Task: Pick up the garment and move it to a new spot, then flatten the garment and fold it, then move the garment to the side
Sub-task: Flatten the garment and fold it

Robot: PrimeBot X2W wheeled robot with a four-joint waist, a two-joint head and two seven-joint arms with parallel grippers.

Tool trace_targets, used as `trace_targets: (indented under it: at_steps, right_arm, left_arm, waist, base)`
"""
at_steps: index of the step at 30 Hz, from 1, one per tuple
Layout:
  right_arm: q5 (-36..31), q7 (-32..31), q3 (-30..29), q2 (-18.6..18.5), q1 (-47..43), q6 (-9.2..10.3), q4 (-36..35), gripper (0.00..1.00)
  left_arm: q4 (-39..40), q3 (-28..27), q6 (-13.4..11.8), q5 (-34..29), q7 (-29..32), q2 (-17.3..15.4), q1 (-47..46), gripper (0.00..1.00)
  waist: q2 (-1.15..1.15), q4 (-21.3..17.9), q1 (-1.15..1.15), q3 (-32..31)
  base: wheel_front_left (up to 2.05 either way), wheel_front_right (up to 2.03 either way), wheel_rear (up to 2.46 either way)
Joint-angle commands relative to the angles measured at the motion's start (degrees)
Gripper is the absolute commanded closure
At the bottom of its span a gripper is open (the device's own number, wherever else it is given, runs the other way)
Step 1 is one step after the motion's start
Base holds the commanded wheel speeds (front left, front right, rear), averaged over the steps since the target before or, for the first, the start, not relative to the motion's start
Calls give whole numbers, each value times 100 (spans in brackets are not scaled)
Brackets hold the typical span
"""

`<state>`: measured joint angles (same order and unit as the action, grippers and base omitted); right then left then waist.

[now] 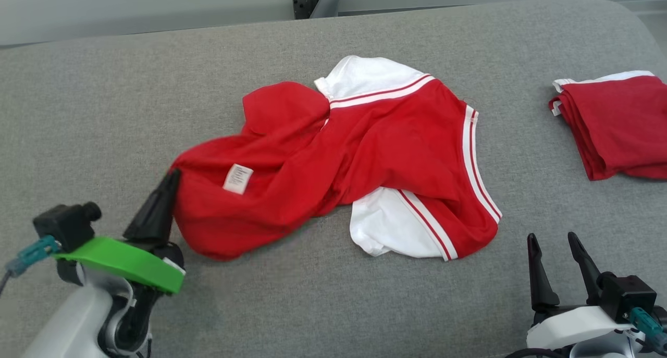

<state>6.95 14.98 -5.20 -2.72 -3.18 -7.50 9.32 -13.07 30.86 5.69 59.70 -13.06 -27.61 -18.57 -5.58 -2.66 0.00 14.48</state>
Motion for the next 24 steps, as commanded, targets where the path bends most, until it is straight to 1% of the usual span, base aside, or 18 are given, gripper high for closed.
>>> trace_targets:
  at_steps: [1,5,8,10,13,15,17,21,24]
  right_arm:
    - [1,8,-18,-16,13,3,-13,0]
    - [2,8,-19,-16,34,3,-20,0]
    - [-15,8,-36,-17,32,3,-30,0]
    - [-35,8,-54,-16,19,3,-43,0]
    - [-64,8,-71,-16,-16,3,-48,0]
    - [-65,8,-44,-16,-22,3,-42,0]
    - [-56,8,-17,-17,-16,3,-34,0]
    - [-38,8,12,-16,-38,3,-30,0]
    - [-66,8,-11,-17,-83,3,-32,0]
  left_arm:
    - [36,-107,-37,-114,-69,-58,-91,100]
    - [119,-527,-89,-311,-183,-51,-219,100]
    - [237,-970,-44,-415,-216,83,-204,100]
    - [359,-1426,13,-403,-216,258,-159,100]
    - [419,-1855,134,154,-207,662,103,100]
    - [318,-1878,167,345,-205,682,276,100]
    - [129,-1742,189,319,-205,685,491,100]
    - [-298,-1367,187,4,-206,604,855,100]
    - [-471,-1241,188,-210,-207,706,1108,100]
  waist:
    - [0,10,0,6]
    - [0,28,0,18]
    - [0,39,0,17]
    - [0,56,0,20]
    - [0,79,0,6]
    - [0,75,0,2]
    - [0,66,0,-8]
    - [0,82,0,8]
    - [0,114,0,12]
  base:
    - [0,0,0]
    - [0,0,0]
    - [0,0,0]
    - [0,0,0]
    - [0,0,0]
    - [0,0,0]
    - [0,0,0]
    - [0,0,0]
    - [0,0,0]
